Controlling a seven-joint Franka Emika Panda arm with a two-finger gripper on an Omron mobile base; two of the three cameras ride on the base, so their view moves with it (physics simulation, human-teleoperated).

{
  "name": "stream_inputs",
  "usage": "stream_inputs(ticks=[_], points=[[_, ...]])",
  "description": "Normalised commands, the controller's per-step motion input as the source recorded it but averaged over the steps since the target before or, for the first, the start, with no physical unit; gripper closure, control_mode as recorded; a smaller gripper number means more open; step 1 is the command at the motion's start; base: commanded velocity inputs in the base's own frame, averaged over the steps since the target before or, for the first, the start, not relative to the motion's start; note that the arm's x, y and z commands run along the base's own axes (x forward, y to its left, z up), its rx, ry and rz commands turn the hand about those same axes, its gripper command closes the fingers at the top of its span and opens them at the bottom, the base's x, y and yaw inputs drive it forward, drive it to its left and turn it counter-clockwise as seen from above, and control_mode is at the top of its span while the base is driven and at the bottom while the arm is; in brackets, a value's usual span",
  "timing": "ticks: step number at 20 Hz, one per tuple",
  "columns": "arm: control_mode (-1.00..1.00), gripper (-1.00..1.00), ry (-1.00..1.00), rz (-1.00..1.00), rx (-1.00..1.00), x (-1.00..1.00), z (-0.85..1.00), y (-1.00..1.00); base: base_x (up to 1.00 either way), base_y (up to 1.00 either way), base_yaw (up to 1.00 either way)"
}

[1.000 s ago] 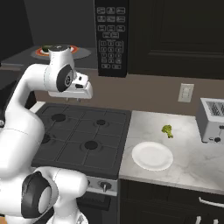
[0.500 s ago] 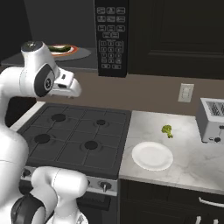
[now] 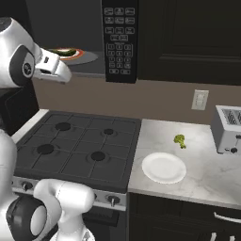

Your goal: Pick the squash from the microwave and place it on plate located on the counter.

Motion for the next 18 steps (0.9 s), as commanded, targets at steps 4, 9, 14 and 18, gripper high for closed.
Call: stream_inputs(ticks=[4, 9, 14, 18], points=[[-1.00, -1.00, -0.11, 0.21, 0.00, 0.03, 0.59, 0.02, 0.00, 0.00, 0.00], [-1.00, -1.00, -0.15, 0.66, 0.00, 0.14, 0.06, 0.02, 0.00, 0.00, 0.00], [-1.00, -1.00, -0.10, 0.75, 0.00, 0.20, -0.07, 0.29, 0.00, 0.00, 0.00], [-1.00, -1.00, -0.11, 0.63, 0.00, 0.34, 0.00, 0.58, 0.00, 0.00, 0.00]])
